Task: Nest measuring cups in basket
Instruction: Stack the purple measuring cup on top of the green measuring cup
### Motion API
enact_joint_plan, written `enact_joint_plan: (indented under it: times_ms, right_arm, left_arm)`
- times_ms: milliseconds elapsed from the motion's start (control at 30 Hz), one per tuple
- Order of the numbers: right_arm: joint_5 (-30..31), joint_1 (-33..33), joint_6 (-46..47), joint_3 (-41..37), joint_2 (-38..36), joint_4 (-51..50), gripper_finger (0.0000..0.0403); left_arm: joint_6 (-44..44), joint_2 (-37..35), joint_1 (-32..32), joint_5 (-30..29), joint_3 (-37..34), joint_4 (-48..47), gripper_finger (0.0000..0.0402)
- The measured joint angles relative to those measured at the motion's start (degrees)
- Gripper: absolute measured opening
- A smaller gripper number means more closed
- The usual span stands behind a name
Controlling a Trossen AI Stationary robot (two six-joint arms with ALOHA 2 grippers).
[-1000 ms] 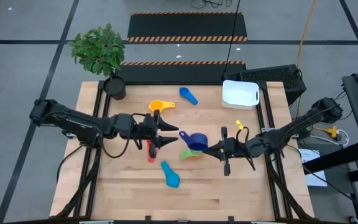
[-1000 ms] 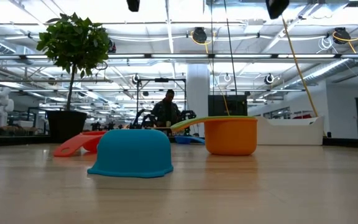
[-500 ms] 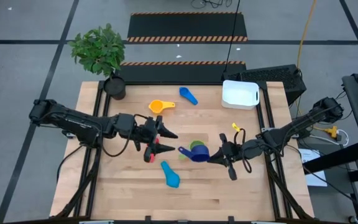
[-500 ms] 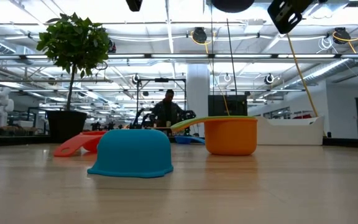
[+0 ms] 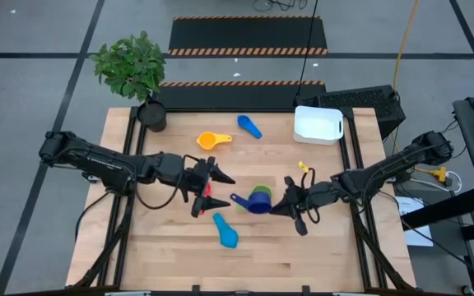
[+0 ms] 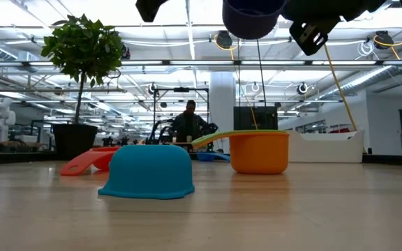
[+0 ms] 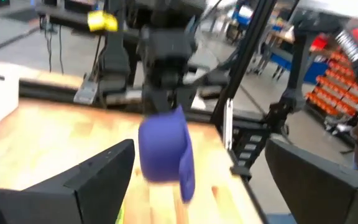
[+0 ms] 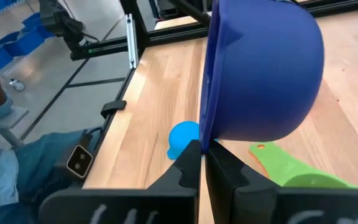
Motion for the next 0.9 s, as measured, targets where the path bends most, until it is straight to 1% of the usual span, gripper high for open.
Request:
enact_joint_plan:
  times_ms: [200, 533, 700, 833, 900]
  right_arm:
    - [0.0, -0.6, 1.0, 0.0, 0.0, 0.0, 0.0]
    - [0.0, -0.6, 1.0, 0.0, 0.0, 0.0, 0.0]
    - [0.0, -0.6, 1.0, 0.0, 0.0, 0.0, 0.0]
    - [0.0, -0.6, 1.0, 0.0, 0.0, 0.0, 0.0]
    - [0.0, -0.6, 1.0, 0.0, 0.0, 0.0, 0.0]
  left_arm:
    - [-0.1, 0.0, 0.4, -0.1, 0.0, -3.8, 0.0322]
    - [0.2, 0.0, 0.5, -0.1, 0.0, -5.1, 0.0261]
    - [0.5, 0.0, 0.5, -0.2, 0.0, -6.5, 0.0249]
    - [-1.7, 1.3, 0.5, -0.6, 0.1, -3.6, 0.0248]
    - [-1.9, 2.1, 0.6, -0.7, 0.4, -4.0, 0.0248]
